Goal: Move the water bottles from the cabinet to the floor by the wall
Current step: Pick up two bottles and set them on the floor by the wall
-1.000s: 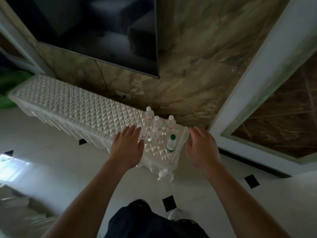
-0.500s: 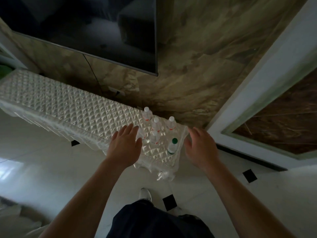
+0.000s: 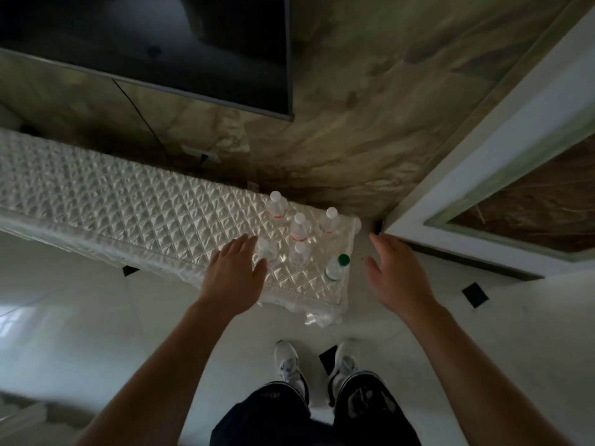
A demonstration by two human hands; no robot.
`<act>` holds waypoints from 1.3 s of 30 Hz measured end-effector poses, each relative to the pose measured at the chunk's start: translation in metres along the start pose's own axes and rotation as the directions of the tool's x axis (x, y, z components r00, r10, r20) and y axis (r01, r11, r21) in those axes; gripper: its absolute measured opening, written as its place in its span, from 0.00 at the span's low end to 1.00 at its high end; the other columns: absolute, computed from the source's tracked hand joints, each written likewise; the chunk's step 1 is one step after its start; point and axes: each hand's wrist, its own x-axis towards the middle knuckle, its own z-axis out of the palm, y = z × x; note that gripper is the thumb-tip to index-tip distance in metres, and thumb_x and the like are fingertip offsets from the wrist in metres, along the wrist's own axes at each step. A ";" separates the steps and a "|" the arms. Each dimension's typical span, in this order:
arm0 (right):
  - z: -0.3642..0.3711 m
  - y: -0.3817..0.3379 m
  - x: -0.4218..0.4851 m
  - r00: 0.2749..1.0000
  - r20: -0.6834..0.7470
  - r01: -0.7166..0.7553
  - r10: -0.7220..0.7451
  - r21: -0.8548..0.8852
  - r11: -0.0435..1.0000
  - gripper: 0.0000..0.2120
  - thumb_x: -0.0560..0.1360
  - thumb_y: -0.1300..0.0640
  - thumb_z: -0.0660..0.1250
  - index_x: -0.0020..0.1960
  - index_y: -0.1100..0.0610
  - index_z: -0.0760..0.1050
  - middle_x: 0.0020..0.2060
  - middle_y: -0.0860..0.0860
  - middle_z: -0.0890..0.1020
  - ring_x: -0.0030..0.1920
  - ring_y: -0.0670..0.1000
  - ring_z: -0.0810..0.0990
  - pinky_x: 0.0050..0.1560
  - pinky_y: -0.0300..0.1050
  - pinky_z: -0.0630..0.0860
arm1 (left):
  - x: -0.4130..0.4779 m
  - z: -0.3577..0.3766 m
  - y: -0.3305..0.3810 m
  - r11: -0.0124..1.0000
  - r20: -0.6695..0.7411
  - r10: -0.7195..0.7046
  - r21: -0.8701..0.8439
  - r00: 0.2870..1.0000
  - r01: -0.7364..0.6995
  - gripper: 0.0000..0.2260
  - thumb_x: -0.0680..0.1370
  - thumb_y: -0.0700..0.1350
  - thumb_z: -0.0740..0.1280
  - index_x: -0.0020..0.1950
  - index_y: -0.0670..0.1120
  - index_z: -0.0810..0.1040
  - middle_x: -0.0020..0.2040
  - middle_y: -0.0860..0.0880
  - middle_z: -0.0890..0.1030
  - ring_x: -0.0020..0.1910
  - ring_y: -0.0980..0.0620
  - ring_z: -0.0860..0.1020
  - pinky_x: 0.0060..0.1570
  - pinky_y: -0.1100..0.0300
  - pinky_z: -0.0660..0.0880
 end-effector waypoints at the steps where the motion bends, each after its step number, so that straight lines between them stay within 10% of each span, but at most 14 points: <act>1: 0.004 0.002 0.005 1.000 0.015 0.000 0.000 0.023 1.000 0.25 0.81 0.53 0.59 0.76 0.57 0.62 0.73 0.55 0.68 0.73 0.54 0.65 0.70 0.48 0.63 | 0.006 0.004 -0.003 1.000 0.005 -0.008 -0.016 1.000 0.008 0.26 0.81 0.56 0.58 0.77 0.46 0.62 0.77 0.46 0.65 0.76 0.47 0.63 0.74 0.45 0.62; 30: 0.237 0.134 0.110 0.980 0.186 -0.156 0.067 0.517 0.842 0.42 0.63 0.39 0.76 0.73 0.46 0.64 0.67 0.43 0.73 0.66 0.44 0.72 0.66 0.48 0.72 | 0.145 0.232 -0.116 0.741 0.011 -0.270 -0.636 0.963 0.215 0.40 0.65 0.46 0.82 0.73 0.53 0.67 0.64 0.60 0.75 0.63 0.55 0.76 0.59 0.55 0.77; 39: 0.272 0.142 0.125 0.987 0.154 -0.115 0.043 0.493 0.862 0.37 0.65 0.52 0.80 0.70 0.50 0.67 0.62 0.45 0.74 0.61 0.44 0.73 0.62 0.43 0.73 | 0.157 0.256 -0.120 0.786 -0.075 -0.268 -0.594 0.961 0.173 0.33 0.64 0.45 0.82 0.63 0.58 0.71 0.52 0.66 0.76 0.50 0.64 0.76 0.47 0.67 0.73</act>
